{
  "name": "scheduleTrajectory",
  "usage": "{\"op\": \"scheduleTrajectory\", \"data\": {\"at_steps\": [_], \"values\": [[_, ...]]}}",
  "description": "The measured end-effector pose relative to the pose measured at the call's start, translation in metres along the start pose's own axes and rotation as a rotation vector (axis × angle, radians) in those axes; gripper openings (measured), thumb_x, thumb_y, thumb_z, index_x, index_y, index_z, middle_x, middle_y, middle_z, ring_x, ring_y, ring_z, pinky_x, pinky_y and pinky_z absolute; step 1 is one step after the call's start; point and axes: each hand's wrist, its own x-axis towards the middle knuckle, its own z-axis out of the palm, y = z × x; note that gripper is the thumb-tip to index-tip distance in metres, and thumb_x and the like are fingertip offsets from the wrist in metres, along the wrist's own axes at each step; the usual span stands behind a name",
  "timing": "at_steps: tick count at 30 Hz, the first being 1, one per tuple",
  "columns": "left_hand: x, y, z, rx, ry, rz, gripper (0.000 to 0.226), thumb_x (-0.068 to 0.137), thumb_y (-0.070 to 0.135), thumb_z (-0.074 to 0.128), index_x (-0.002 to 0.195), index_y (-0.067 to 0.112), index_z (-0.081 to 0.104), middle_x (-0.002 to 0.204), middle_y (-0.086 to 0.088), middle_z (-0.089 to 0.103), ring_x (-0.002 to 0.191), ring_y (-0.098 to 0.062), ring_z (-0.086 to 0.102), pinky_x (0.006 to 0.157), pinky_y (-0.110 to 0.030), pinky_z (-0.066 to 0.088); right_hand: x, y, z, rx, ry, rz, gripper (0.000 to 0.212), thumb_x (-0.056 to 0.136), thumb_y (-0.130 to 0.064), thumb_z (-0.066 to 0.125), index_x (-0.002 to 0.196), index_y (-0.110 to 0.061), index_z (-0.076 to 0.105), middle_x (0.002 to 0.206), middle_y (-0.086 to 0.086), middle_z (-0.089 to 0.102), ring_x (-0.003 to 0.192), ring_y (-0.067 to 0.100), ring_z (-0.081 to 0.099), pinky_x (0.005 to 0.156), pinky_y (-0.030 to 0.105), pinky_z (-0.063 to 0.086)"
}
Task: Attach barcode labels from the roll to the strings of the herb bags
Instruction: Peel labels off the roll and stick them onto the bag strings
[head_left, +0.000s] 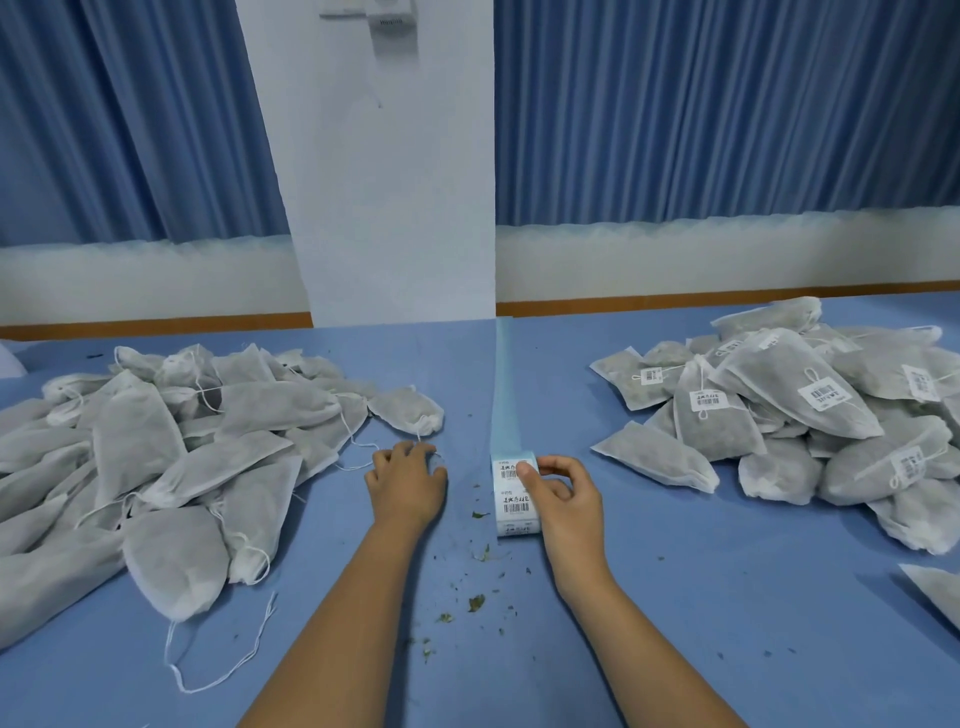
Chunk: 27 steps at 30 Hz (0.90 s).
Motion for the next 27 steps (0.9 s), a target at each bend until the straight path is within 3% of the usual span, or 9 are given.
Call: {"op": "scheduleTrajectory", "data": {"at_steps": [3, 5, 8, 12, 16, 19, 22, 24, 27], "values": [[0.006, 0.002, 0.005, -0.072, 0.060, 0.009, 0.032, 0.100, 0.026, 0.048, 0.128, 0.019, 0.059, 0.134, -0.001, 0.055, 0.131, -0.023, 0.035, 0.102, -0.035, 0.026, 0.003, 0.002, 0.001, -0.003, 0.013, 0.009, 0.020, 0.086, -0.019, 0.070, 0.099, -0.008, 0.058, 0.070, -0.003, 0.071, 0.064, 0.010, 0.069, 0.054, 0.022, 0.051], [0.003, 0.007, 0.006, -0.321, 0.138, -0.034, 0.022, 0.098, 0.018, 0.055, 0.112, 0.012, 0.071, 0.115, -0.006, 0.068, 0.118, -0.025, 0.052, 0.098, -0.032, 0.037, 0.004, 0.001, 0.002, -0.010, 0.018, 0.008, 0.021, 0.086, -0.019, 0.069, 0.099, -0.007, 0.058, 0.071, -0.001, 0.070, 0.063, 0.010, 0.069, 0.054, 0.023, 0.051], [-0.011, 0.018, -0.001, -0.726, 0.227, -0.121, 0.015, 0.093, 0.007, 0.061, 0.098, 0.005, 0.075, 0.097, -0.010, 0.073, 0.087, -0.021, 0.064, 0.066, -0.008, 0.042, 0.005, -0.002, 0.002, -0.040, 0.020, -0.001, 0.022, 0.087, -0.020, 0.069, 0.100, -0.007, 0.057, 0.077, 0.009, 0.070, 0.066, 0.015, 0.069, 0.057, 0.031, 0.052], [-0.036, 0.024, -0.020, -0.964, 0.237, -0.101, 0.015, 0.089, 0.004, 0.065, 0.090, 0.015, 0.075, 0.079, 0.006, 0.073, 0.078, 0.002, 0.065, 0.074, -0.005, 0.047, 0.008, -0.003, 0.001, -0.099, 0.015, -0.061, 0.019, 0.087, -0.020, 0.069, 0.098, -0.011, 0.057, 0.088, 0.019, 0.068, 0.076, 0.025, 0.069, 0.058, 0.031, 0.053], [-0.063, 0.024, -0.033, -1.111, 0.203, -0.099, 0.014, 0.086, 0.006, 0.069, 0.092, 0.017, 0.074, 0.071, 0.003, 0.074, 0.074, -0.005, 0.071, 0.069, -0.006, 0.048, 0.006, -0.003, 0.003, -0.155, -0.033, -0.172, 0.020, 0.084, -0.017, 0.071, 0.098, -0.021, 0.057, 0.099, 0.006, 0.064, 0.085, 0.019, 0.066, 0.064, 0.018, 0.050], [-0.076, 0.025, -0.038, -1.081, 0.203, -0.086, 0.013, 0.085, 0.006, 0.071, 0.090, 0.018, 0.074, 0.069, 0.005, 0.074, 0.071, -0.002, 0.070, 0.068, -0.006, 0.048, 0.007, -0.004, 0.000, -0.442, -0.027, -0.368, 0.029, 0.083, -0.019, 0.073, 0.107, -0.023, 0.057, 0.109, -0.007, 0.054, 0.100, 0.012, 0.054, 0.080, 0.010, 0.042], [-0.087, 0.027, -0.043, -1.044, 0.224, -0.041, 0.015, 0.084, 0.005, 0.072, 0.083, 0.020, 0.075, 0.068, 0.006, 0.073, 0.070, -0.001, 0.069, 0.066, -0.005, 0.046, 0.003, -0.012, -0.002, -0.681, -0.083, -0.720, 0.034, 0.081, -0.040, 0.068, 0.109, -0.021, 0.061, 0.111, -0.012, 0.054, 0.111, 0.005, 0.043, 0.097, 0.017, 0.028], [-0.092, 0.028, -0.046, -1.061, 0.232, -0.011, 0.015, 0.083, 0.004, 0.072, 0.083, 0.019, 0.075, 0.069, 0.006, 0.074, 0.070, -0.001, 0.069, 0.065, -0.006, 0.046, -0.001, -0.014, 0.003, -0.757, -0.127, -0.887, 0.031, 0.078, -0.046, 0.063, 0.099, -0.022, 0.065, 0.100, -0.017, 0.059, 0.107, 0.003, 0.045, 0.098, 0.022, 0.023], [-0.094, 0.030, -0.047, -1.003, 0.236, 0.067, 0.013, 0.085, 0.005, 0.071, 0.085, 0.017, 0.077, 0.074, 0.010, 0.074, 0.074, -0.001, 0.069, 0.068, -0.007, 0.048, -0.004, -0.010, 0.013, -0.784, -0.105, -1.021, 0.012, 0.079, -0.032, 0.069, 0.085, -0.021, 0.070, 0.081, -0.017, 0.065, 0.095, 0.007, 0.053, 0.093, 0.029, 0.026]]}}
